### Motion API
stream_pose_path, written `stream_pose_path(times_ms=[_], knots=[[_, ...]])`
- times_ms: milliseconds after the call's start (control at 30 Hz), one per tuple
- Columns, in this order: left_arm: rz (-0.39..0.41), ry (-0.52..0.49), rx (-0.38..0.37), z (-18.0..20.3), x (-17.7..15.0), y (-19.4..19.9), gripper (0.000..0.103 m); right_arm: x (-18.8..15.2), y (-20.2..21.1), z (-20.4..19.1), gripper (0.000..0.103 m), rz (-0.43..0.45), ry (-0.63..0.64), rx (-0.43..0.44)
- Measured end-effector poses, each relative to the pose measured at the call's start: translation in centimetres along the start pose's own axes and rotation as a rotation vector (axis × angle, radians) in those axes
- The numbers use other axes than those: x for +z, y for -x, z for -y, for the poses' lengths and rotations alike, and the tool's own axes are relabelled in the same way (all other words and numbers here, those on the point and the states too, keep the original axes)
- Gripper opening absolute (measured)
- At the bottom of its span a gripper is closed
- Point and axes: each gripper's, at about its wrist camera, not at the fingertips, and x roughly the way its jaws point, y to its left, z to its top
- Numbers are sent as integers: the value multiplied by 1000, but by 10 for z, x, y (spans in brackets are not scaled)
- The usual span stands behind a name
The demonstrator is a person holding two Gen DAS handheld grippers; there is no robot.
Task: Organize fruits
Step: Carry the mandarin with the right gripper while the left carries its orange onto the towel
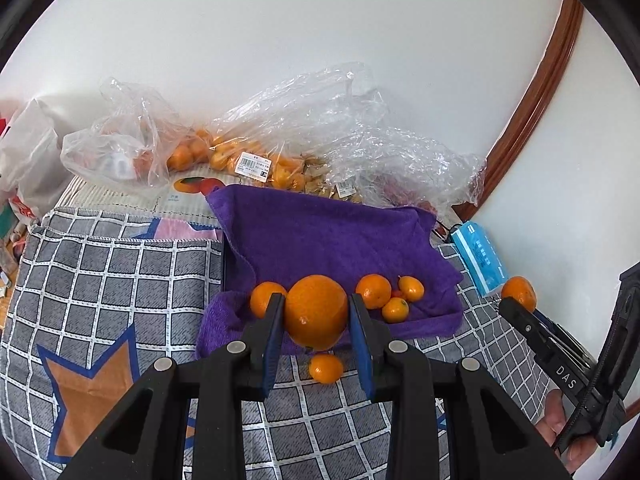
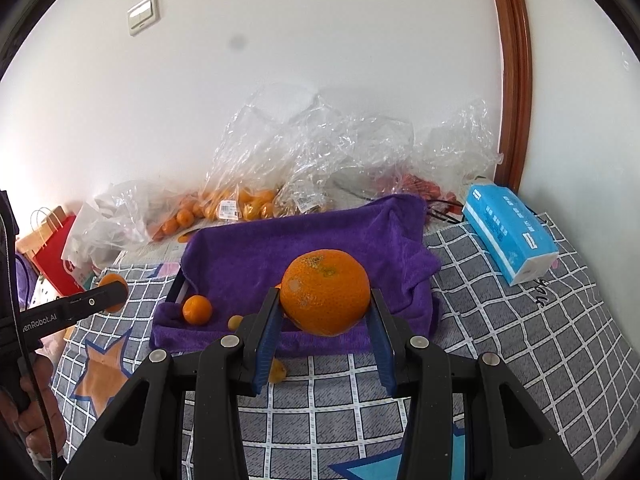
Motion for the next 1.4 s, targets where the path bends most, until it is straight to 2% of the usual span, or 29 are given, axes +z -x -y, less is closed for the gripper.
stream_pose_path(times_ms=[700,1133,1400], knots=[[-3,-8,25,-2,25,-30,30,18,-35,0,42,-18,20,6],[-7,46,80,-40,43,-46,30,38,-61,10,42,-10,24,-7],[-41,39,84,-37,49,-69,30,48,-86,17,42,-13,31,-17]])
